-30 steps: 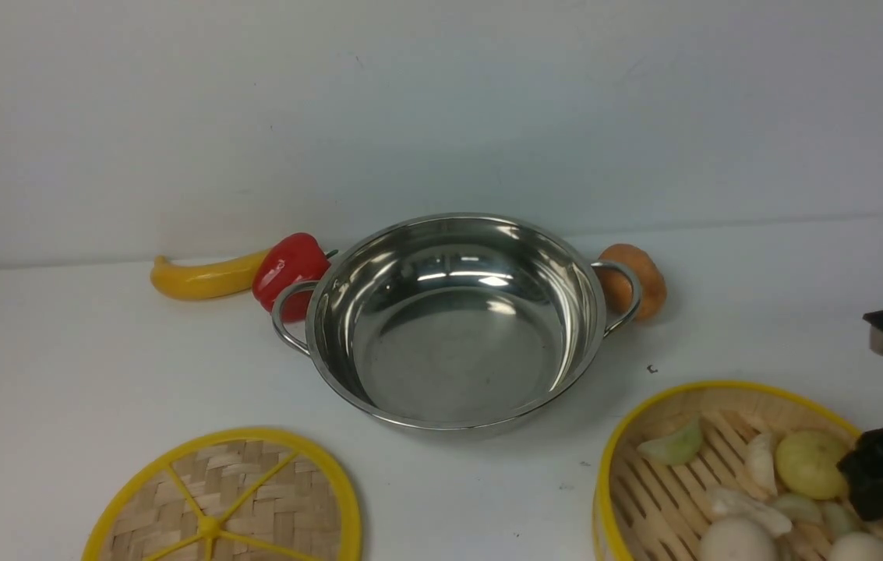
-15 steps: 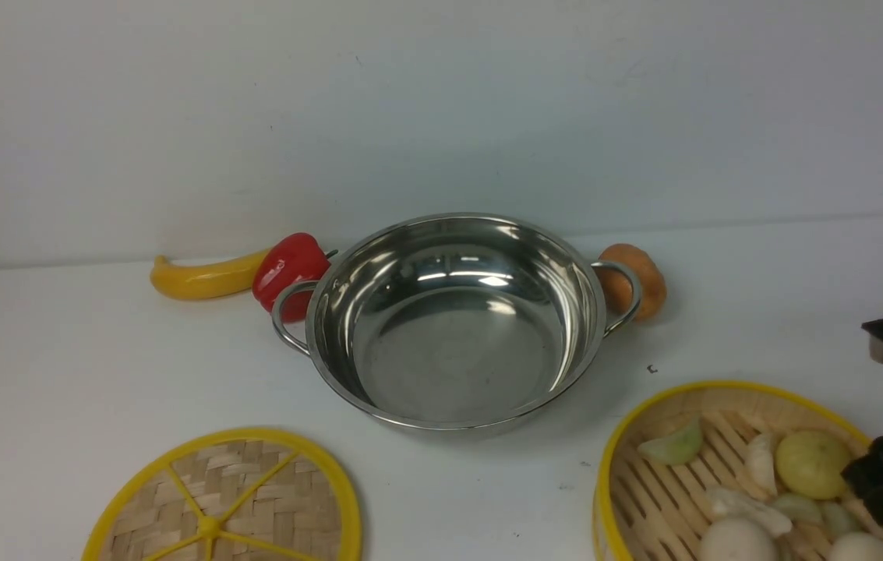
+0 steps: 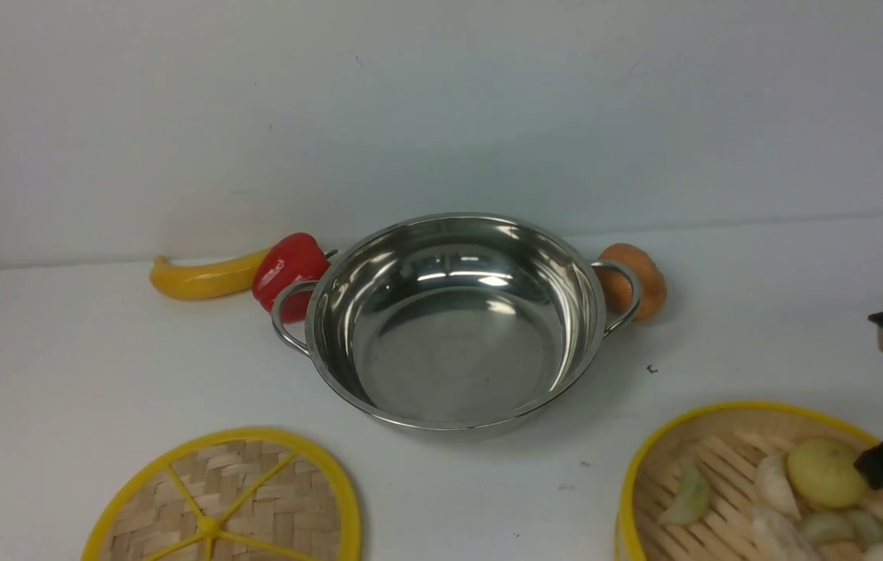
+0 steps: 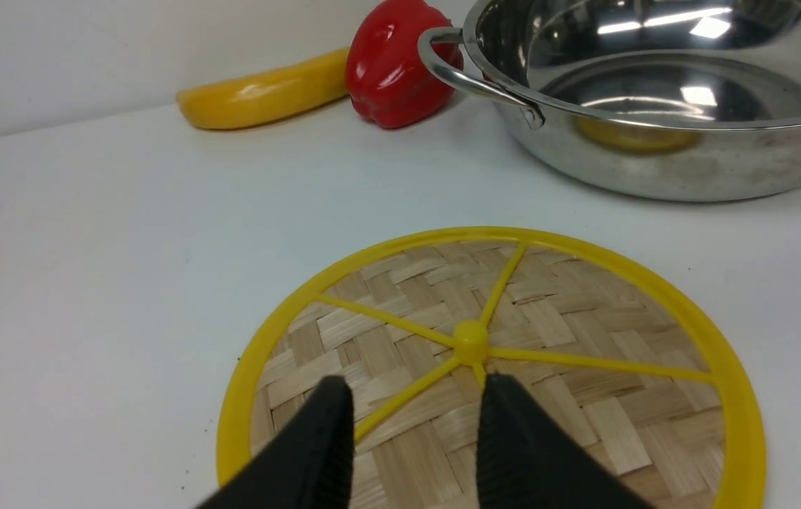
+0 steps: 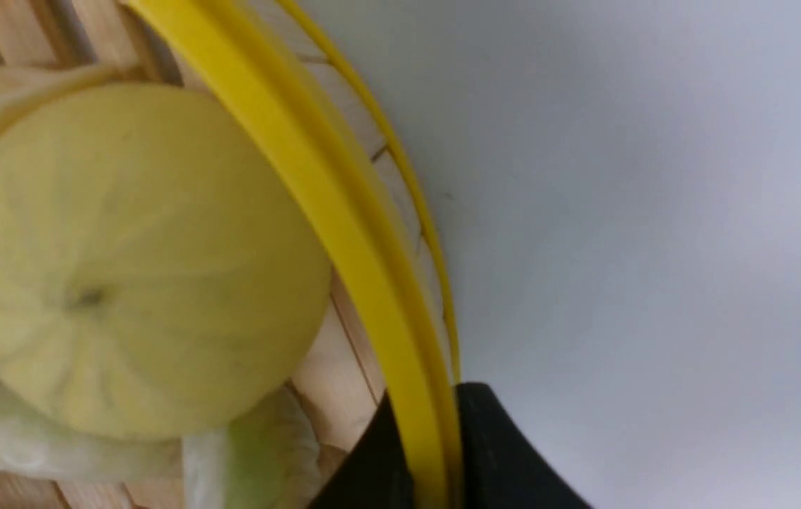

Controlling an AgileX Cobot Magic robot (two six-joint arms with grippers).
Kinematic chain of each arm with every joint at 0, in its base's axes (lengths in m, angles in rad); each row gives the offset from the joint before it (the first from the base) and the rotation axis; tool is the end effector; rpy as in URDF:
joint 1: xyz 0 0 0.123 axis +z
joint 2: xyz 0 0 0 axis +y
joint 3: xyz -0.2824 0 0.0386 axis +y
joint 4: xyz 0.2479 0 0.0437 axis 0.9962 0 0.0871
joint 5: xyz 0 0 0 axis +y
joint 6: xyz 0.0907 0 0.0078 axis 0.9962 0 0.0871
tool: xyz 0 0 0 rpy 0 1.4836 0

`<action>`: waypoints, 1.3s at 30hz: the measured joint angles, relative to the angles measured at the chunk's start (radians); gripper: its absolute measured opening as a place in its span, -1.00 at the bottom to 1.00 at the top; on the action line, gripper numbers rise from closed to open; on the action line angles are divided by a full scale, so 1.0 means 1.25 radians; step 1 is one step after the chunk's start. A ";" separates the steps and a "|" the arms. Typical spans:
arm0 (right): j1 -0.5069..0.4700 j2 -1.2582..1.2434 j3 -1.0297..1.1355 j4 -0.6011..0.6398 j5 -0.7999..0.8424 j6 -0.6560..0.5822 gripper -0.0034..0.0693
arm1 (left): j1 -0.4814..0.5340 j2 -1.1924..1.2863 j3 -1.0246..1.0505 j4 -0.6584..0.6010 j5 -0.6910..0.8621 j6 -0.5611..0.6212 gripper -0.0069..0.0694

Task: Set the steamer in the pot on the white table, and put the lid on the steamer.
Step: 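Reach for and grasp the rim of the bamboo steamer holding the buns with the right gripper, then place the bamboo steamer basket of food into the steel pot with the right gripper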

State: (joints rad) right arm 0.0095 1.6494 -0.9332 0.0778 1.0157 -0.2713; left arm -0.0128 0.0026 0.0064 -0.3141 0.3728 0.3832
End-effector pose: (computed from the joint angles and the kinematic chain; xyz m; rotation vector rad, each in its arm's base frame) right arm 0.2696 0.0086 0.1811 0.3640 -3.0531 -0.1133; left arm 0.0528 -0.0110 0.1789 0.1728 1.8391 -0.0508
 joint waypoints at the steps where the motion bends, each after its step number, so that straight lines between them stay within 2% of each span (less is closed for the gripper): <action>1: 0.000 -0.007 -0.021 -0.002 0.027 0.003 -0.75 | 0.000 0.000 0.000 0.000 0.000 0.000 -0.19; 8: 0.000 -0.038 -0.159 -0.002 0.159 0.009 -0.75 | 0.000 0.000 0.000 0.000 0.000 0.000 -0.19; 16: 0.007 -0.038 -0.281 0.031 0.168 0.007 -0.75 | 0.000 0.000 0.000 0.000 0.000 0.000 -0.19; 21: 0.081 -0.009 -0.401 0.042 0.182 -0.009 -0.75 | 0.000 0.000 0.000 0.000 0.000 0.000 -0.19; 27: 0.168 0.124 -0.587 0.060 0.183 0.013 -0.75 | 0.000 0.000 0.000 0.000 0.000 0.000 -0.19; 39: 0.265 0.431 -0.995 0.112 0.184 0.010 -0.75 | 0.000 0.000 0.000 0.000 0.000 0.000 -0.19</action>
State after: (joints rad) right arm 0.3401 2.1887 -2.1768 0.2184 1.2461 -0.2584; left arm -0.0128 0.0026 0.0064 -0.3141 0.3728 0.3832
